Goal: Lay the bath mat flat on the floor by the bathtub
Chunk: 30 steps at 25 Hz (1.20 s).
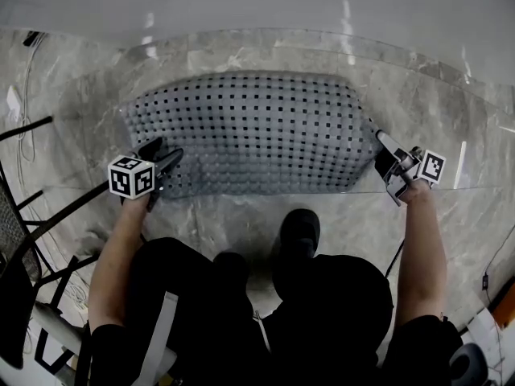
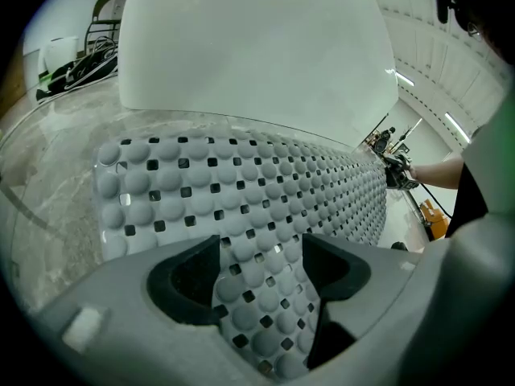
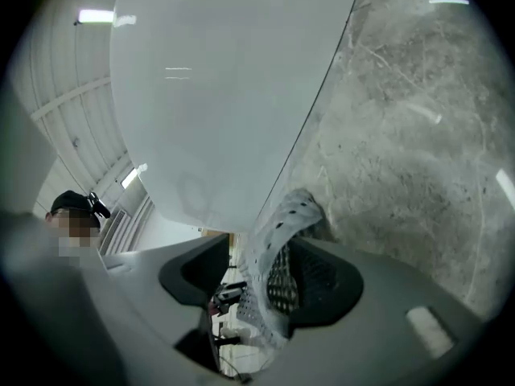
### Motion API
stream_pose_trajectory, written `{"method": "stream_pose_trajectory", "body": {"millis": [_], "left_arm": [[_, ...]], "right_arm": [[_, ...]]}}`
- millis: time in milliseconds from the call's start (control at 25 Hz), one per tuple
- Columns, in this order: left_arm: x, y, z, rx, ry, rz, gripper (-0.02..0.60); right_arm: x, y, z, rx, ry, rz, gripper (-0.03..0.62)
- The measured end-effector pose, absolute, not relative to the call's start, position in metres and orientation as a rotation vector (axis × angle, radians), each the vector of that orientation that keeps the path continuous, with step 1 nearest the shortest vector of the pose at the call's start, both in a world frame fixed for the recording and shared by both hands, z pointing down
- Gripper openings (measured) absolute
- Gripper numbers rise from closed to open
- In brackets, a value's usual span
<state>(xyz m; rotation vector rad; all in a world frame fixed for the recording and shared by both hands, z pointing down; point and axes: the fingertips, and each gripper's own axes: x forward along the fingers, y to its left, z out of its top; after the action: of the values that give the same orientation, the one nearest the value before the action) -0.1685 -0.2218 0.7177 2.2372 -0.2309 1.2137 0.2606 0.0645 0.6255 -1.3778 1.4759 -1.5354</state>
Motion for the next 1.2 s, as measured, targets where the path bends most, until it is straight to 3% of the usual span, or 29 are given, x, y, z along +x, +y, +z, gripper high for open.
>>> {"method": "stream_pose_trajectory", "body": {"millis": [240, 280, 360, 560, 720, 880, 1040, 1200], "left_arm": [[-0.173, -0.218, 0.719, 2.225, -0.229, 1.223, 0.328], [-0.172, -0.218, 0.718, 2.223, -0.229, 1.219, 0.328], [-0.170, -0.218, 0.717, 2.221, -0.226, 1.212, 0.328], [-0.170, -0.219, 0.717, 2.219, -0.228, 1.200, 0.328], [-0.170, -0.219, 0.717, 2.221, -0.234, 1.196, 0.328], [-0.170, -0.219, 0.717, 2.219, -0.236, 1.199, 0.328], [-0.166, -0.211, 0.720, 2.214, -0.193, 1.217, 0.328], [-0.161, -0.202, 0.723, 2.217, -0.166, 1.244, 0.330]], "right_arm": [[0.297, 0.038, 0.622, -1.491, 1.452, -1.347, 0.186], [0.301, 0.031, 0.614, -1.488, 1.478, -1.309, 0.161], [0.305, 0.016, 0.596, -1.473, 1.540, -1.235, 0.051], [0.304, 0.003, 0.615, -1.636, 1.577, -1.323, 0.071], [0.295, 0.023, 0.658, -1.792, 1.570, -1.500, 0.164], [0.270, 0.067, 0.706, -1.896, 1.593, -1.788, 0.210], [0.252, 0.071, 0.706, -1.874, 1.648, -1.803, 0.242], [0.219, 0.059, 0.697, -1.694, 1.742, -1.822, 0.210]]}}
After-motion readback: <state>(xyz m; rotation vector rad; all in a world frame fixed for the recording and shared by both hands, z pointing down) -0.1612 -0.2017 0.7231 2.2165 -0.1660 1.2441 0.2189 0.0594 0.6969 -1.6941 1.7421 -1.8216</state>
